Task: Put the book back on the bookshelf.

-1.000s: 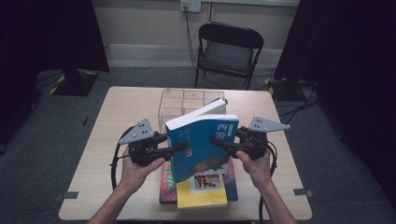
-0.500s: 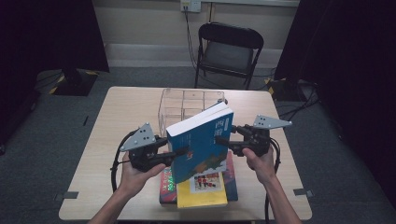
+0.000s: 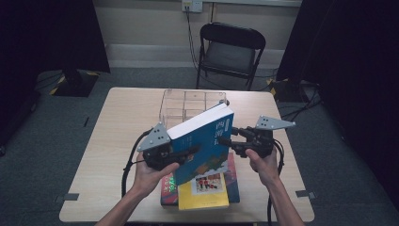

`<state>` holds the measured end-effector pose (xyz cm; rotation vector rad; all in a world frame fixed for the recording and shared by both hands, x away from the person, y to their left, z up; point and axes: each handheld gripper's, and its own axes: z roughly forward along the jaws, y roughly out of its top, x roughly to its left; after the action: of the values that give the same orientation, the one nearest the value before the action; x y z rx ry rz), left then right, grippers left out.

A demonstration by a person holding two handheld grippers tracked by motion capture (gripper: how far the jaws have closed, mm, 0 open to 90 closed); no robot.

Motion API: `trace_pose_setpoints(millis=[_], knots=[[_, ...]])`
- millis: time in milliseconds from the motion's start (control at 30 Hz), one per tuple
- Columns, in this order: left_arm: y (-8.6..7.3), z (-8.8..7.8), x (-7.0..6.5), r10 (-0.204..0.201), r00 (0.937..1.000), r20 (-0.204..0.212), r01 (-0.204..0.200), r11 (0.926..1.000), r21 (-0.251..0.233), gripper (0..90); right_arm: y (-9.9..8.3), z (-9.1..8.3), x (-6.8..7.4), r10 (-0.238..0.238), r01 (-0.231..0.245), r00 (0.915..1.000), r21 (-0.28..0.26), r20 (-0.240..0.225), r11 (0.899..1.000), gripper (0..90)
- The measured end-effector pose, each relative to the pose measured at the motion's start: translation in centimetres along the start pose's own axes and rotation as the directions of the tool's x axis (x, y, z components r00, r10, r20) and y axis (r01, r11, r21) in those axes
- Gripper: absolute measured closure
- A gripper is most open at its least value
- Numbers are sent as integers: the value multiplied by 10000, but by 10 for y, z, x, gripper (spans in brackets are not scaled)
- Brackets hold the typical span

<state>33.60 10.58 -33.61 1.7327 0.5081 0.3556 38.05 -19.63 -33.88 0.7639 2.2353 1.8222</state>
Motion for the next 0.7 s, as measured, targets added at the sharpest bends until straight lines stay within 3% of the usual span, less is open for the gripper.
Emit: trace_pose_setpoints(millis=[67, 167, 233, 633, 700], knots=[[0, 3, 2, -391, 9992, 91, 392, 9992, -114, 579, 1, -1, 0, 3, -4, 10000, 87, 19, 10000, 464], [-1, 4, 5, -462, 9986, 255, 464, 9989, -69, 529, 0, 1, 0, 33, -34, 10000, 92, 86, 10000, 466], [-1, 3, 6, -766, 9965, 340, 769, 9970, -86, 486, 1, 1, 0, 17, -19, 9999, 136, 122, 9999, 466], [0, 6, 7, -816, 9963, -256, 813, 9966, -110, 596, 3, 3, 0, 67, -73, 9997, 282, 230, 9996, 466], [0, 7, 9, -880, 9960, -169, 878, 9961, -132, 600, 3, 2, -2, 184, -191, 9995, 282, 238, 9994, 477]])
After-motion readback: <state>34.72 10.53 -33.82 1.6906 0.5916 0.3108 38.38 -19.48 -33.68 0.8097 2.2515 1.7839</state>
